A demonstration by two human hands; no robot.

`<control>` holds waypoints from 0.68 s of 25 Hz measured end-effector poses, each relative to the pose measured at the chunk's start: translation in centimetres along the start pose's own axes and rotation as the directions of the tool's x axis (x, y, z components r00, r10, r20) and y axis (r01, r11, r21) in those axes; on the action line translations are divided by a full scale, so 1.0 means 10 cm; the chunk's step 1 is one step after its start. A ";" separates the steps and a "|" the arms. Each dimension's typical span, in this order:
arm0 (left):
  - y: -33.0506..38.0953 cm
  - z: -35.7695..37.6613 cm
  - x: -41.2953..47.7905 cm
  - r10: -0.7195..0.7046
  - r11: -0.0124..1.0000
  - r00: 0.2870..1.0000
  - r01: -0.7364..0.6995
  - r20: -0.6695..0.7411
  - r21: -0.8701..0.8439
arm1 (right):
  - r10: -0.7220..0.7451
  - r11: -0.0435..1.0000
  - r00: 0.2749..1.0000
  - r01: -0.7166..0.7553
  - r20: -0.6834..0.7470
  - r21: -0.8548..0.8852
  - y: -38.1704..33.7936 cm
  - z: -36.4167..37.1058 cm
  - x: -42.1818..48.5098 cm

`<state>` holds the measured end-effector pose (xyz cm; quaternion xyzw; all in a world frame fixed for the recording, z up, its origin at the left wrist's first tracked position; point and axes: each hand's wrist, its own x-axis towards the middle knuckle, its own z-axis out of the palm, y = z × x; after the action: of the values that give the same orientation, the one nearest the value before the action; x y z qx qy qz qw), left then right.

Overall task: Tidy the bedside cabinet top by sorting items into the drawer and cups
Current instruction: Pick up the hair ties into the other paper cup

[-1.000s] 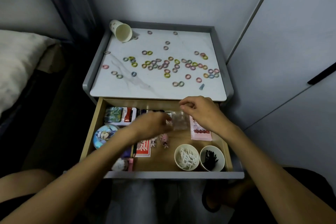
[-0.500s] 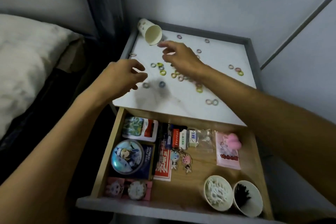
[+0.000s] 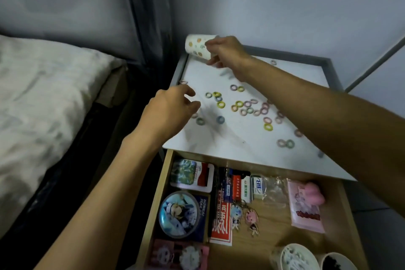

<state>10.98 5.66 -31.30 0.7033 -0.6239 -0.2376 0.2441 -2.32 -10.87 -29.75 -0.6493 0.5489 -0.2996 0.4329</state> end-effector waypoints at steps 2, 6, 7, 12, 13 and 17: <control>0.08 0.06 -0.06 0.073 0.997 0.993 -0.074 -0.092 -0.007 | -0.056 0.998 0.996 0.054 -0.072 -0.041 0.03 -0.20 -0.33; 0.32 0.22 -0.18 0.282 0.958 0.944 -0.268 -0.173 0.099 | -0.125 0.990 0.983 0.115 -0.134 -0.080 0.30 -0.60 -1.35; 0.39 0.29 -0.23 0.325 0.943 0.939 -0.313 -0.113 0.111 | -0.131 0.991 0.983 0.124 -0.125 -0.059 0.37 -0.68 -1.61; 0.70 0.63 -0.53 0.307 0.951 0.928 -0.292 0.210 -0.097 | -0.186 0.982 0.979 0.184 0.086 0.035 0.57 -0.81 -2.32; 0.74 0.67 -0.55 0.303 0.952 0.929 -0.287 0.211 -0.106 | -0.190 0.982 0.977 0.187 0.093 0.038 0.61 -0.88 -2.35; 0.82 0.75 -0.56 0.315 0.948 0.931 -0.299 0.187 -0.105 | -0.106 0.931 0.946 -0.014 -0.307 -0.365 1.07 -1.45 -2.16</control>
<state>-0.67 10.03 -31.67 0.5599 -0.7383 -0.2895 0.2400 -24.42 6.49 -30.94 -0.6733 0.6420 -0.3052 0.2033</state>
